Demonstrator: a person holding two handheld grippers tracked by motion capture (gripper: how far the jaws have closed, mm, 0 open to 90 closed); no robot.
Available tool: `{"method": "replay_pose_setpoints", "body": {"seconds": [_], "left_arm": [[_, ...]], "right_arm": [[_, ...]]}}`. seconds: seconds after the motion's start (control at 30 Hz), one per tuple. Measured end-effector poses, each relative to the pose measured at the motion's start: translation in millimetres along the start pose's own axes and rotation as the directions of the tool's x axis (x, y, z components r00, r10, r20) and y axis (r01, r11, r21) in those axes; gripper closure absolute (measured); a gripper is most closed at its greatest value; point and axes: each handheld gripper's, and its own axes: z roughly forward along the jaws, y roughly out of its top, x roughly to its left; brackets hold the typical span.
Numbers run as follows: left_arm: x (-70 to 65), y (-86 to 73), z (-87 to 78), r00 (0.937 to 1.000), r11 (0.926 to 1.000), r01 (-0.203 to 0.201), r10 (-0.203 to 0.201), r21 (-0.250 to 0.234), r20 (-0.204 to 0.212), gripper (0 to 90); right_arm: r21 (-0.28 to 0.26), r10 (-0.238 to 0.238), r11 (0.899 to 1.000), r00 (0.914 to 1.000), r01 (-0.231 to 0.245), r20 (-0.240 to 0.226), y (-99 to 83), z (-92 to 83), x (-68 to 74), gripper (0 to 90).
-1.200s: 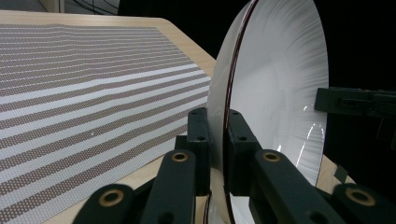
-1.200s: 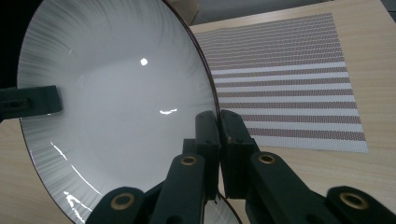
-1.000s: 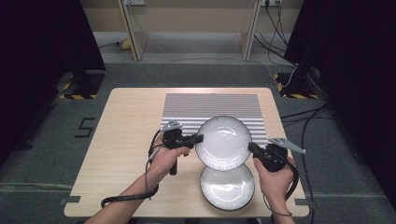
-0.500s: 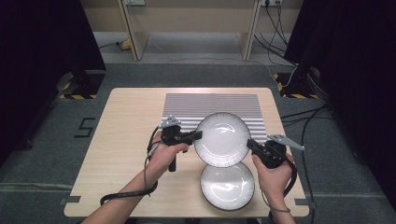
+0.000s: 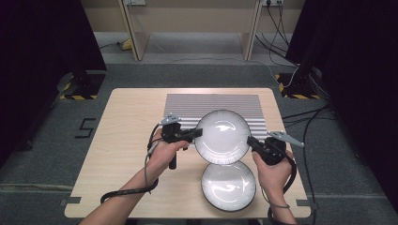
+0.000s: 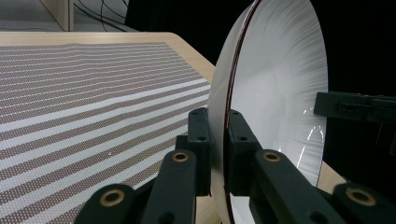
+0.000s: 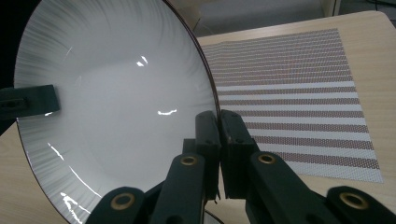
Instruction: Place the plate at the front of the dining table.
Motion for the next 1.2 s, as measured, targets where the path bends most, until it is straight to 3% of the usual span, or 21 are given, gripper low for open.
{"method": "replay_pose_setpoints", "body": {"seconds": [1.2], "left_arm": [[14.8,2.6,9.4,0.9996,0.9999,0.008,-0.008,0.009,-0.026,82.8]], "right_arm": [[0.000,0.021,1.000,0.9997,-0.021,0.009,0.5,18.6,-0.2,87.3]]}}
